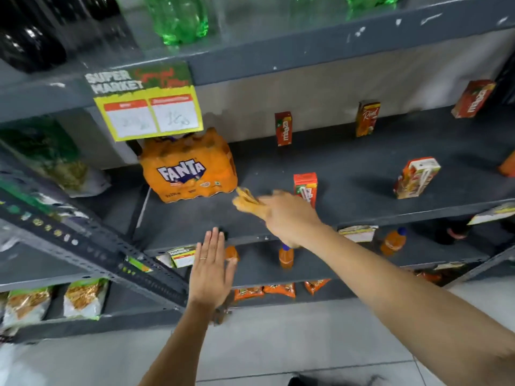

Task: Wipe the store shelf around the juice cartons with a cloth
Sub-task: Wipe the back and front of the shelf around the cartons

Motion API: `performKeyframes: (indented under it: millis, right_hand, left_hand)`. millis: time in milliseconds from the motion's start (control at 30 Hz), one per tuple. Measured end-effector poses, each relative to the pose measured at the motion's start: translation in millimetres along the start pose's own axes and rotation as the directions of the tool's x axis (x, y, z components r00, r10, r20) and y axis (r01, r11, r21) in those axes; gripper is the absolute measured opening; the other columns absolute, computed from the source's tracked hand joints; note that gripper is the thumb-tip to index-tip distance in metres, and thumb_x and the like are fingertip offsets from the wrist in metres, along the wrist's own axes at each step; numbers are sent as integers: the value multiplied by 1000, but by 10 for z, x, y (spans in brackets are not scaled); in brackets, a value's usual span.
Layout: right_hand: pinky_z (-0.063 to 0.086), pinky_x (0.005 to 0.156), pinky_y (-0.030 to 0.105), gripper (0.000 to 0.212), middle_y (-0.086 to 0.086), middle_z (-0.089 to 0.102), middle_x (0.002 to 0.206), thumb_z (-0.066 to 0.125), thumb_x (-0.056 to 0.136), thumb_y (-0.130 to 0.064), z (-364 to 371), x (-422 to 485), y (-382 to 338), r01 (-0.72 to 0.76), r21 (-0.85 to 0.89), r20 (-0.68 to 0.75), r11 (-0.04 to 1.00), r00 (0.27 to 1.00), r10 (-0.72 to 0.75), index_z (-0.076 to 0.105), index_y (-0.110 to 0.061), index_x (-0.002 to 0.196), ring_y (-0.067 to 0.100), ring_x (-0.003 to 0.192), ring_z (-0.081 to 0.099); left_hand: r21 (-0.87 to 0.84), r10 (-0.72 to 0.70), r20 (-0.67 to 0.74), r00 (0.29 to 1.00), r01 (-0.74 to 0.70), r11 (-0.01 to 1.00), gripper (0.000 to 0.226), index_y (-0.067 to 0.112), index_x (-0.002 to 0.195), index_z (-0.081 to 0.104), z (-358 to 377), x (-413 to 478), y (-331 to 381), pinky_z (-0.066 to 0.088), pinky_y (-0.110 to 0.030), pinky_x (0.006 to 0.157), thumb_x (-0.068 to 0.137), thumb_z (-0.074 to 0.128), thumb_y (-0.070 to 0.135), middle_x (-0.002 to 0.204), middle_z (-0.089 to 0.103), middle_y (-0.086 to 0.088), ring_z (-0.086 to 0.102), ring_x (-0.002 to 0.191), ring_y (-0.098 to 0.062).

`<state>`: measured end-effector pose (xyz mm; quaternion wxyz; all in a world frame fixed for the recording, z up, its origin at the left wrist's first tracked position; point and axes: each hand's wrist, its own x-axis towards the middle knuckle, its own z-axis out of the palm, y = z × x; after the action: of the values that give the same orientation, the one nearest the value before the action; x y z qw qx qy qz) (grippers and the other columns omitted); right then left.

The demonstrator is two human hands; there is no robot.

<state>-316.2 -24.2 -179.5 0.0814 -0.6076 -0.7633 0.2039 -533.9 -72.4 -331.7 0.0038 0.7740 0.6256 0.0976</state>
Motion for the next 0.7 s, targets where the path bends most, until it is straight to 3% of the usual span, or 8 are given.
performKeyframes:
  millis: [67,100,167,233,333,433,533,700]
  right_hand:
    - [50,88,44,52,13,52,128,44,91,-8,190,400,-308,100,-83,-31,992,994,-103,46,-29,138,35,116,50]
    - [50,93,45,57,11,50,134,39,91,-2,286,564,-407,89,-90,3,992,996,-89,44,-28,142,34,121,48]
    - [46,99,44,54,11,47,144,31,96,-3,502,782,-534,104,-174,119,979,989,-84,42,-25,144,33,128,46]
    - [38,108,46,54,15,33,153,26,99,-4,750,821,-561,218,-275,247,936,957,-151,34,-24,149,38,138,33]
    - [29,113,50,55,12,23,158,32,99,-3,914,623,-516,333,-327,298,884,924,-238,33,-27,149,38,145,19]
    - [30,114,43,49,10,31,157,41,97,-9,924,246,-282,402,-169,311,900,888,-339,45,-27,143,33,143,27]
    - [46,100,40,66,-5,58,137,51,80,8,800,-147,74,442,-98,381,892,844,-376,59,-35,130,21,126,52]
    - [50,94,37,62,-10,62,128,49,82,-3,614,-473,535,188,-26,390,982,906,-164,54,-42,131,17,113,58]
  left_hand:
    - [19,6,12,1000,-7,1000,69,2,149,18,-36,-68,-220,6,-41,119,99,17,49,158,16,-12,11,147,-25]
    - [14,-7,4,1000,7,1000,69,1,149,18,-51,-83,-318,7,-42,119,98,18,49,158,15,-13,10,147,-25]
    - [-7,-70,-18,997,70,998,71,0,149,16,-77,-98,-496,9,-44,119,98,19,49,159,13,-14,8,148,-26]
    - [2,-123,-10,992,123,992,71,1,150,13,-90,-112,-629,9,-45,120,97,16,48,159,12,-14,5,148,-25]
    - [23,-115,3,993,115,993,67,3,150,13,-93,-120,-715,9,-47,120,95,16,42,159,14,-11,6,147,-22]
    - [4,-89,-1,996,89,996,67,5,151,12,-99,-123,-739,8,-46,120,95,17,42,160,12,-8,5,148,-20]
    - [-29,-74,-22,997,73,997,67,5,151,14,-63,-137,-751,9,-46,120,95,22,42,160,14,-10,5,148,-21]
    - [-129,-109,-69,992,99,987,68,3,150,17,-15,-81,-570,9,-47,120,97,22,44,159,16,-12,5,148,-23]
